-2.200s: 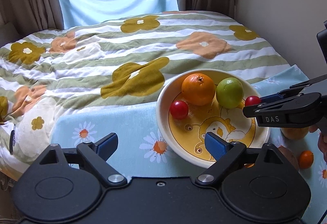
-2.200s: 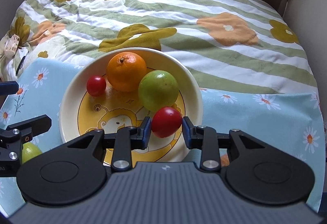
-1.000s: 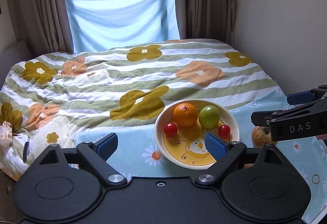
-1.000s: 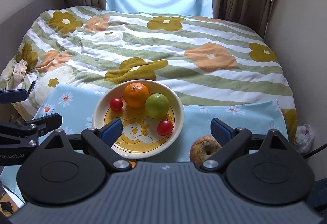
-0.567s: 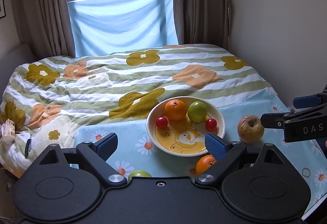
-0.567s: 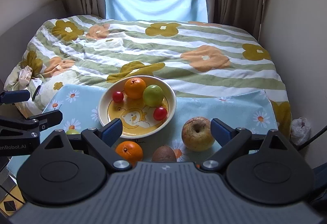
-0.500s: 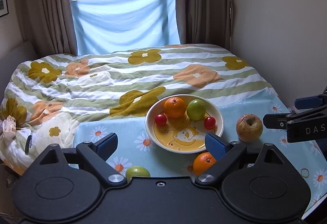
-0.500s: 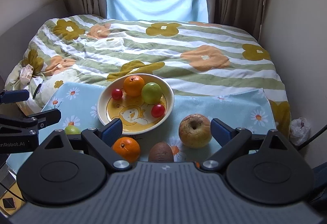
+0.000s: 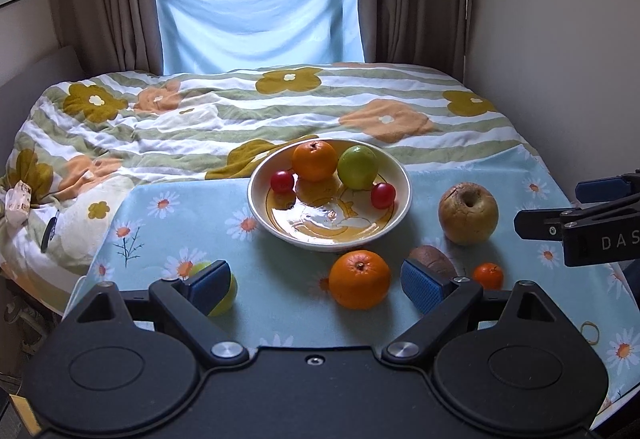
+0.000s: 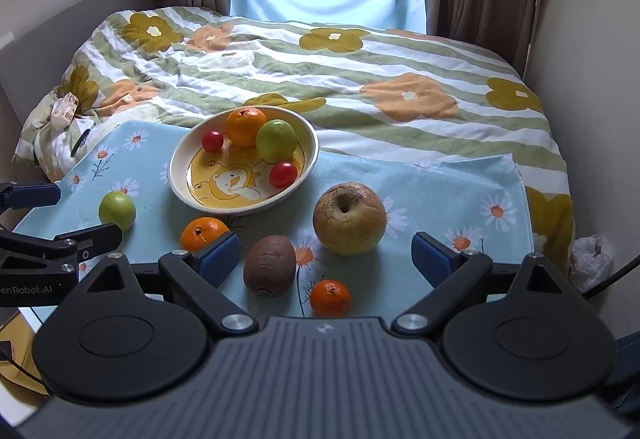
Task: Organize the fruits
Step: 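Withdraw both open tools from the bowl back over the table, then grasp the large orange with the left tool while the right tool grasps the big brownish apple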
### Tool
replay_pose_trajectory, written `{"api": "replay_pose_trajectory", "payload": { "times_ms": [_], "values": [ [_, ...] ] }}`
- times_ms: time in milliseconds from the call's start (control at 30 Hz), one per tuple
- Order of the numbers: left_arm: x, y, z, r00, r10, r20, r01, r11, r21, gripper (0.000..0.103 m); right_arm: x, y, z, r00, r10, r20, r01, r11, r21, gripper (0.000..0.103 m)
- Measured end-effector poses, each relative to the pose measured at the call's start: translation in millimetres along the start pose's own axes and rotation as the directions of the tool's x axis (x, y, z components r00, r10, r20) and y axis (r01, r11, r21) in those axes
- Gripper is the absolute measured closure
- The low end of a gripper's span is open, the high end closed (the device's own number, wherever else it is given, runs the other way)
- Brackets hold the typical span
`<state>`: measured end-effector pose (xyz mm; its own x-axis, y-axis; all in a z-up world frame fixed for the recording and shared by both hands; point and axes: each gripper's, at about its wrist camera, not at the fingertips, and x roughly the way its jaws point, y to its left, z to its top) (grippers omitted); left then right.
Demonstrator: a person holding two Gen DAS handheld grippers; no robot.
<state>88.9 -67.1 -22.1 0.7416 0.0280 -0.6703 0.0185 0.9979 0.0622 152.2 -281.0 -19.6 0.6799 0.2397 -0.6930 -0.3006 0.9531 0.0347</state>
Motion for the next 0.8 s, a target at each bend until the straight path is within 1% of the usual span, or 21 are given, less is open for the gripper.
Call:
{"api": "replay_pose_trajectory", "payload": {
  "times_ms": [367, 567, 800],
  "values": [
    [58.0, -33.3, -15.3, 0.999, 0.032, -0.036, -0.032, 0.999, -0.013, 0.009, 57.8, -29.5, -19.1, 1.0, 0.018, -0.016, -0.018, 1.0, -0.02, 0.0],
    [85.7, -42.1, -20.7, 0.996, 0.042, -0.074, -0.044, 0.999, -0.016, 0.018, 81.9, -35.9, -19.4, 0.999, 0.045, -0.03, -0.046, 0.999, -0.018, 0.0],
    [104.6, -46.7, -22.1, 0.994, 0.055, -0.098, -0.058, 0.998, -0.028, 0.026, 99.2, -34.2, -15.6, 0.998, 0.061, -0.036, -0.062, 0.998, -0.03, 0.0]
  ]
}}
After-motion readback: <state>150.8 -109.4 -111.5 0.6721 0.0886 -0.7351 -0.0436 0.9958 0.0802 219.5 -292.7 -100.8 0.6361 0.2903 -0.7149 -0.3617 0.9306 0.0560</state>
